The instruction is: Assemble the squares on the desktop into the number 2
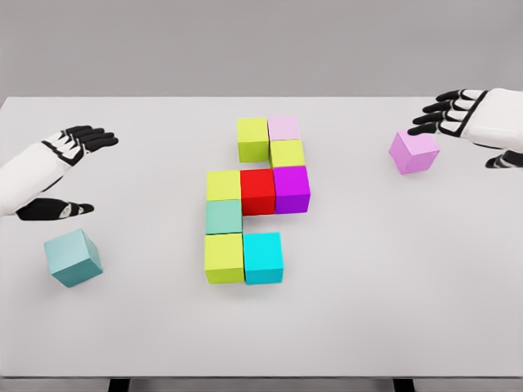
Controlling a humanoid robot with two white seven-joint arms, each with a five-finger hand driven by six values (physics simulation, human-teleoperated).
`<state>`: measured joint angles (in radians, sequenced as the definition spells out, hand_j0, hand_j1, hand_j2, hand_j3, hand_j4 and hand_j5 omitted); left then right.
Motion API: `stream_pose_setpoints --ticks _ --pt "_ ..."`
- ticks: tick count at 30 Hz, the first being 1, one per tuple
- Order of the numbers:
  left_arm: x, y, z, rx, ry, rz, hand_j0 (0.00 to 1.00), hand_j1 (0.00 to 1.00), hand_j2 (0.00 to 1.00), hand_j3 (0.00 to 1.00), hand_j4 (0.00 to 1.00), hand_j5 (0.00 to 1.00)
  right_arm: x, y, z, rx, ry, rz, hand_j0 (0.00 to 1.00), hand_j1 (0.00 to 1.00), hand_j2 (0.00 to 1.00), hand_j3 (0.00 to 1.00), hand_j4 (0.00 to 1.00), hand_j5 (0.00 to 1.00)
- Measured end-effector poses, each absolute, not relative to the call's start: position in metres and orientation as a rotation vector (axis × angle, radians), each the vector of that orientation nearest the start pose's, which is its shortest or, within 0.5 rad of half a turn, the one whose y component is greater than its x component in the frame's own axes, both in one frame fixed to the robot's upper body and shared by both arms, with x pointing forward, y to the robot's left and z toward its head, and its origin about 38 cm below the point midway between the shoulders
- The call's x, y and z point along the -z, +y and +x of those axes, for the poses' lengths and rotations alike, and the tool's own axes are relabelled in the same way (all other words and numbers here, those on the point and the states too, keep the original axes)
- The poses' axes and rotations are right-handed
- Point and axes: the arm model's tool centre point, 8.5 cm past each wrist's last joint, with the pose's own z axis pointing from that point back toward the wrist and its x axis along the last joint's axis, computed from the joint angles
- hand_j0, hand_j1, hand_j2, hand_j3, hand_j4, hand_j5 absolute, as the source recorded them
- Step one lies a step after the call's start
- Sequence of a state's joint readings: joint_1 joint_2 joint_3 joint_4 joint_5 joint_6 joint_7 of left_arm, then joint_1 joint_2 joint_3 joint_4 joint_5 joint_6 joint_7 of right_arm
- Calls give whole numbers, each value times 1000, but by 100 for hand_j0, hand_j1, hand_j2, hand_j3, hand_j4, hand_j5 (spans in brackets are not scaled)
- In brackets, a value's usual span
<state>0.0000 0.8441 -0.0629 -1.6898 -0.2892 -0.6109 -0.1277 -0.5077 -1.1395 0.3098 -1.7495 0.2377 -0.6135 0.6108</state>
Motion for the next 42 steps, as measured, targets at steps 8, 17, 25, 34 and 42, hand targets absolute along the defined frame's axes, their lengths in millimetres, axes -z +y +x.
stream_pose_setpoints --ticks 8,17,25,34,42 --pt "-200 370 331 1435 -1842 471 100 100 100 100 100 100 -344 -362 376 2926 1964 867 100 100 100 100 100 100" --pt "-218 408 316 1146 -1861 255 100 100 100 100 100 100 -324 -358 437 3128 2425 1012 100 100 100 100 100 100" --pt "-192 429 287 956 -1736 87 100 100 100 100 100 100 -256 -353 473 3439 2273 967 100 100 100 100 100 100" --pt "-177 431 269 841 -1676 -7 99 99 99 99 99 99 -223 -353 499 3566 2162 1032 100 100 100 100 100 100" --pt "-171 428 256 849 -1602 -70 100 100 100 100 100 100 -215 -352 516 3591 2073 1096 100 100 100 100 100 100"
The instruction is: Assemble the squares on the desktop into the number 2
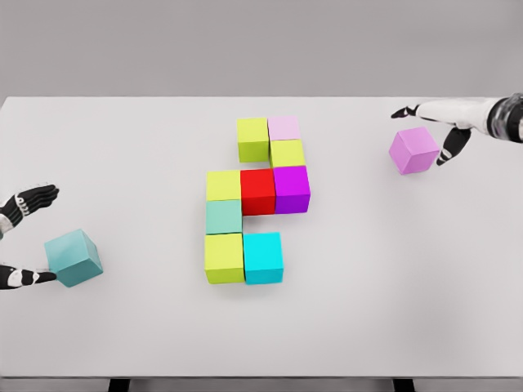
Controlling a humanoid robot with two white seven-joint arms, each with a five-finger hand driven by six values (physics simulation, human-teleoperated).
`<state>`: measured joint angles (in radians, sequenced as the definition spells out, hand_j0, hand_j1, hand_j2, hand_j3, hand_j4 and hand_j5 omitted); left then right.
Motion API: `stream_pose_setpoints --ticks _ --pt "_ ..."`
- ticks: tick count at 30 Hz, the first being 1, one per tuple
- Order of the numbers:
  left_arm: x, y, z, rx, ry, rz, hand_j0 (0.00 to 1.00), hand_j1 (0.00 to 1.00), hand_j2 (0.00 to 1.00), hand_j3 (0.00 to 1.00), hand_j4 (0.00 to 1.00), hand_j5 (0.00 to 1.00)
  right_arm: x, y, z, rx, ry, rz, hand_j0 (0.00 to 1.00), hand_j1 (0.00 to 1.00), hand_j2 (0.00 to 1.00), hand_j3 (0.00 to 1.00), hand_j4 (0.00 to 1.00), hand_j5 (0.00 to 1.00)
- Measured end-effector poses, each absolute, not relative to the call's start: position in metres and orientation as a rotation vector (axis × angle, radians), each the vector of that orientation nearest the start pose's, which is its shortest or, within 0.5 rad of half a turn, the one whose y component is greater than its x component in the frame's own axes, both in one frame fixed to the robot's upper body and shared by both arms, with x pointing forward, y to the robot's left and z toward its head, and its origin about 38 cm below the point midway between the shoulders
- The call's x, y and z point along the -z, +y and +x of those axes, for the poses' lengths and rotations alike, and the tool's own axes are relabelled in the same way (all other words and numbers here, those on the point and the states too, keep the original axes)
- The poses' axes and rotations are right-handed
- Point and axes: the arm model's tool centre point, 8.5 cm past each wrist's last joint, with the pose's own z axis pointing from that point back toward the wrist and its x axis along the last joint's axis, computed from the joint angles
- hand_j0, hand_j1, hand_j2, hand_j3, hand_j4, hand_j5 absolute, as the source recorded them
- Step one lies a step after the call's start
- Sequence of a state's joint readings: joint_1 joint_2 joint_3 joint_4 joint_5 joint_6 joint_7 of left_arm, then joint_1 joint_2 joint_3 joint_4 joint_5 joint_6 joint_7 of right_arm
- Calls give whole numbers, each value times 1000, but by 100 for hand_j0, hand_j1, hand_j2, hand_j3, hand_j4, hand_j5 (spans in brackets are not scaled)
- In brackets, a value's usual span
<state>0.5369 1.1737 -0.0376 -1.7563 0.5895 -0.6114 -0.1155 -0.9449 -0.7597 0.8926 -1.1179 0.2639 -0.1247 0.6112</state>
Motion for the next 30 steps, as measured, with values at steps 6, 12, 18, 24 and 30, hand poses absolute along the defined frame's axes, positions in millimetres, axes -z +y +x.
stream_pose_setpoints --ticks 6,12,18,24,30 --pt "-167 427 251 859 -1575 -84 100 100 100 100 100 100 -212 -349 524 -1695 -933 -539 100 100 100 100 100 100" --pt "-165 426 250 858 -1575 -86 100 100 100 100 100 100 -203 -350 528 -1715 -908 -537 100 100 100 100 100 100" --pt "-164 427 250 857 -1579 -80 100 100 100 100 100 100 -196 -347 530 -1729 -897 -525 100 100 100 100 100 100" --pt "-159 424 248 867 -1585 -70 100 100 100 100 100 100 -188 -351 531 -1735 -878 -516 100 100 100 100 100 100" --pt "-159 421 249 872 -1608 -60 100 100 100 100 100 100 -184 -351 531 -1741 -869 -511 77 77 77 77 77 77"
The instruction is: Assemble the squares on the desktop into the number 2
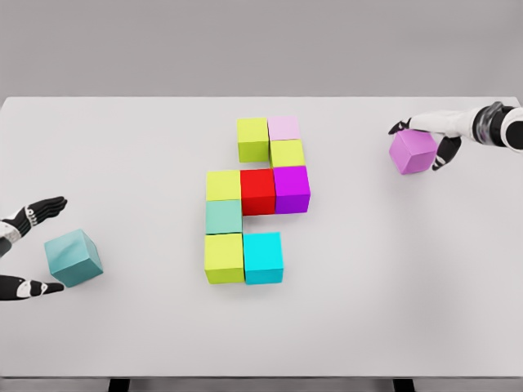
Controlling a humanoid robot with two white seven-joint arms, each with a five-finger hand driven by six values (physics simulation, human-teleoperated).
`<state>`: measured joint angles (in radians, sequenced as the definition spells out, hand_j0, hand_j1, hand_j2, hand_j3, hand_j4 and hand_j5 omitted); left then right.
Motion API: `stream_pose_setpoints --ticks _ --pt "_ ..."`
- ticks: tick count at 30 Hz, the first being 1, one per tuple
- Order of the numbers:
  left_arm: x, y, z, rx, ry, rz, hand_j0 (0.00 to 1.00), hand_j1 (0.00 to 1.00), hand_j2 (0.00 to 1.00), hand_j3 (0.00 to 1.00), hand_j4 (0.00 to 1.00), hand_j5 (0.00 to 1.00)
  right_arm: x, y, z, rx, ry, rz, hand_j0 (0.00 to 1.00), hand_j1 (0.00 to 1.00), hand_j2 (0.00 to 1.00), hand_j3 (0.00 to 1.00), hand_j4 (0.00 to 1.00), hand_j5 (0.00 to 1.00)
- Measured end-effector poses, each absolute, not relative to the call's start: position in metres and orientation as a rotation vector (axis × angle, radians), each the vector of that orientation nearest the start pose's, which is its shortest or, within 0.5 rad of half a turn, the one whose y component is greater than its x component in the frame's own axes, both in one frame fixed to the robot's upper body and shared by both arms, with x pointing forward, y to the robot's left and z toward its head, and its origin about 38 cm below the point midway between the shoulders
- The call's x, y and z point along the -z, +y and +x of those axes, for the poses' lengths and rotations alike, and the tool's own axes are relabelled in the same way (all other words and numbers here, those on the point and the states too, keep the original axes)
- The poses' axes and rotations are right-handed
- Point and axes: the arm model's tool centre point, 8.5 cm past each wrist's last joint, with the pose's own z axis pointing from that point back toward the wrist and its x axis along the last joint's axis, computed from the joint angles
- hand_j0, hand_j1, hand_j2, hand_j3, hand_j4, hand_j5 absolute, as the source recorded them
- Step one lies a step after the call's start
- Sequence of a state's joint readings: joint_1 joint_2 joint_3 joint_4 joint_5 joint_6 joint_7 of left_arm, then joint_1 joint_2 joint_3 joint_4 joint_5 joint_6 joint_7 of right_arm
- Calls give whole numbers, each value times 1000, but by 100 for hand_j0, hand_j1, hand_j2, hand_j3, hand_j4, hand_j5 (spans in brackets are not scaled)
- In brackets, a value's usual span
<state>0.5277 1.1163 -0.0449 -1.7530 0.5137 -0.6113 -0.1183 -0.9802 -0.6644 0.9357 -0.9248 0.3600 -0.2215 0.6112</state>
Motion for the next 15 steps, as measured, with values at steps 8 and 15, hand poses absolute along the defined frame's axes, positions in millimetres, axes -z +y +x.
stream_pose_setpoints --ticks 8,15 --pt "-157 417 251 859 -1636 -55 100 100 100 100 100 100 -187 -351 531 -1736 -884 -511 58 58 58 58 58 58" --pt "-153 413 250 863 -1646 -51 100 100 100 100 100 100 -216 -346 524 -1856 -1065 -478 57 57 57 57 57 57"
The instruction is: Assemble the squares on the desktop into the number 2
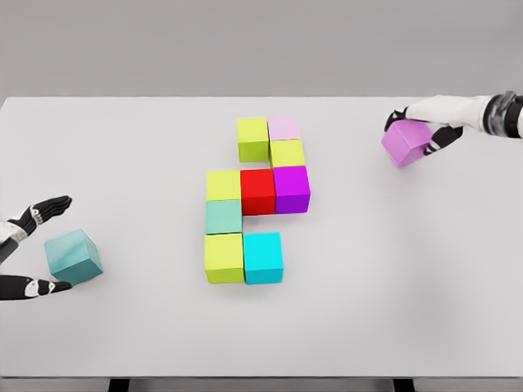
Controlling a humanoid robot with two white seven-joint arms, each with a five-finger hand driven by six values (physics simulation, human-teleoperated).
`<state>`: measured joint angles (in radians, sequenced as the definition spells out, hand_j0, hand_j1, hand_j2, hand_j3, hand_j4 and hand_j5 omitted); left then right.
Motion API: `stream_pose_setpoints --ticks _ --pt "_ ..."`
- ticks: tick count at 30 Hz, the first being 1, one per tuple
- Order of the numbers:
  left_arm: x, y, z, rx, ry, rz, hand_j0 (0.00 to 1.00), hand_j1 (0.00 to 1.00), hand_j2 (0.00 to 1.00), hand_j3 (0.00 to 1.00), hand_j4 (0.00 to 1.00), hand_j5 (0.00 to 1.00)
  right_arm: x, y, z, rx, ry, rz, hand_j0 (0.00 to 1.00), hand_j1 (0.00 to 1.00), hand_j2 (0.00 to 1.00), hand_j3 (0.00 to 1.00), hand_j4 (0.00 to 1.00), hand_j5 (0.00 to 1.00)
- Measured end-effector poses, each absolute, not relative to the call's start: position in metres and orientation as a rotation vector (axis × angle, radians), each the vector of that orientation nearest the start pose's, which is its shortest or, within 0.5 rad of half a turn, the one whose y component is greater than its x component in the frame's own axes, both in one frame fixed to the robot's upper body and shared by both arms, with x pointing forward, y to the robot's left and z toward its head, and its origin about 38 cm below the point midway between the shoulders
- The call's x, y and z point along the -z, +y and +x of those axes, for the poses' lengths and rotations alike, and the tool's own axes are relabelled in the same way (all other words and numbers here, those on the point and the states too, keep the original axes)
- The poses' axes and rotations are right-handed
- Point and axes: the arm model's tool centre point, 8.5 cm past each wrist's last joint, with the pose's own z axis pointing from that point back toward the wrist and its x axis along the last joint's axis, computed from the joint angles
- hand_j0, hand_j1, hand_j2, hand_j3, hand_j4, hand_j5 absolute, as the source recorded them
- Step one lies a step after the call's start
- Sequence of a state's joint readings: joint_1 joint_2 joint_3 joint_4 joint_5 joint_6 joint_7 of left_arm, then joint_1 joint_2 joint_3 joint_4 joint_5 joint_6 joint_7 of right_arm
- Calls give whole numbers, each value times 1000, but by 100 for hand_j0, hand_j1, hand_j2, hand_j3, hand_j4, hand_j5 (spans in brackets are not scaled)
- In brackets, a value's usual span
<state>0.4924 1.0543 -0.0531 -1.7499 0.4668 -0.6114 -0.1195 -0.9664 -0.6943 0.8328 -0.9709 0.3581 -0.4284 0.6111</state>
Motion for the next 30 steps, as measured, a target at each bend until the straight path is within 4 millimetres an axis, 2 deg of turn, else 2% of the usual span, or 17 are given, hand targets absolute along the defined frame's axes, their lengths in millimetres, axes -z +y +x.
stream_pose_setpoints --ticks 3,7,11,13,15,17,22,30 --pt "-150 411 249 867 -1654 -46 100 100 100 100 100 100 -217 -336 508 -1964 -1138 -437 57 57 57 57 57 57" --pt "-149 409 250 869 -1661 -41 100 100 100 100 100 100 -224 -323 475 -2127 -1197 -409 57 57 57 57 57 57" --pt "-149 410 252 871 -1664 -32 100 100 100 100 100 100 -236 -297 433 -2299 -1255 -383 57 57 57 57 57 57" --pt "-149 410 253 868 -1671 -30 100 100 100 100 100 100 -236 -284 414 -2368 -1279 -350 57 57 57 57 57 57" --pt "-149 410 254 865 -1675 -28 100 100 100 100 100 100 -241 -270 400 -2430 -1306 -333 57 57 57 57 57 57" --pt "-148 410 254 862 -1675 -27 100 100 100 100 100 100 -237 -257 389 -2478 -1316 -291 57 57 57 57 57 57" --pt "-143 409 252 858 -1662 -35 100 100 100 100 100 100 -224 -239 376 -2538 -1319 -214 58 58 58 58 58 58" --pt "-137 411 251 845 -1649 -36 100 100 100 100 100 100 -218 -219 373 -2580 -1342 -185 59 59 59 59 59 59"
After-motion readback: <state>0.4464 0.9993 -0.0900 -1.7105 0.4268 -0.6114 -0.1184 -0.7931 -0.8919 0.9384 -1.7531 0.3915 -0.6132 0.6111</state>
